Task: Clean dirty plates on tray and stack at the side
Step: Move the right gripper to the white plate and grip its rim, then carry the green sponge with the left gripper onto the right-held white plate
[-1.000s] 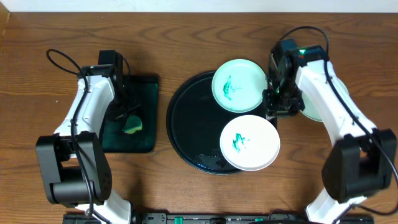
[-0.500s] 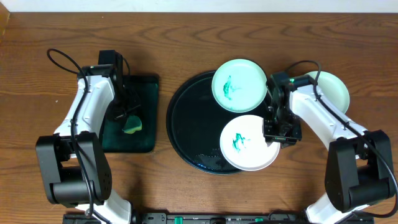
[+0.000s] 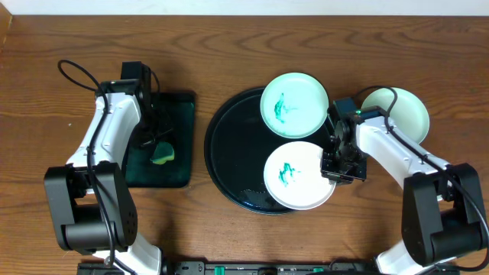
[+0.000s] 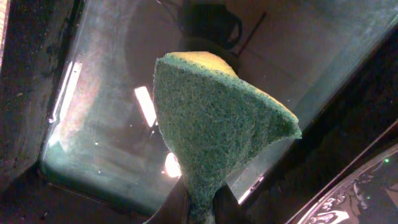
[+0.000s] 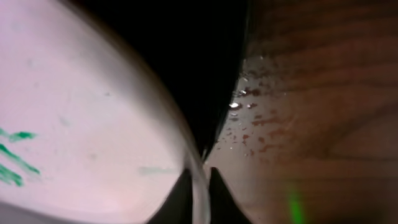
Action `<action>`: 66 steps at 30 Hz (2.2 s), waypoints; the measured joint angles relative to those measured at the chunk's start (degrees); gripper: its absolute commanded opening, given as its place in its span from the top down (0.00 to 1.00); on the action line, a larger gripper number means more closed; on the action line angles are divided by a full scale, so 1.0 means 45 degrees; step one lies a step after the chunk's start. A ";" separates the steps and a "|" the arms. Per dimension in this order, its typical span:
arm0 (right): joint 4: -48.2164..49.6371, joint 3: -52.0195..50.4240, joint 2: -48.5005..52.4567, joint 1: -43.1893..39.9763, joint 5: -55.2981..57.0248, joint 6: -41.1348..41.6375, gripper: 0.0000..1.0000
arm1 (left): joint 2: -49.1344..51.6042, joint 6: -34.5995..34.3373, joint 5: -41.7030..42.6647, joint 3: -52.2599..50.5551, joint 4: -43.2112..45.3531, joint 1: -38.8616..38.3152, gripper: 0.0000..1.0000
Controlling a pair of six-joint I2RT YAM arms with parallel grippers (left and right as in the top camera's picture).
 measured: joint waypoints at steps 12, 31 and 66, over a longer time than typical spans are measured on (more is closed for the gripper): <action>0.1447 -0.0073 -0.0005 0.0869 0.0039 -0.2244 0.99 | 0.0000 0.0000 0.0000 0.0000 0.0000 0.0000 0.93; 0.3643 -0.0151 0.0010 0.1899 0.0136 -0.2851 0.99 | -0.0534 0.0427 0.1409 0.0000 -0.0049 -0.1015 0.93; 0.3725 -0.0185 0.0010 0.1899 0.0131 -0.2667 0.99 | 0.1637 -0.2069 0.3900 -0.0039 0.2463 -0.7325 0.93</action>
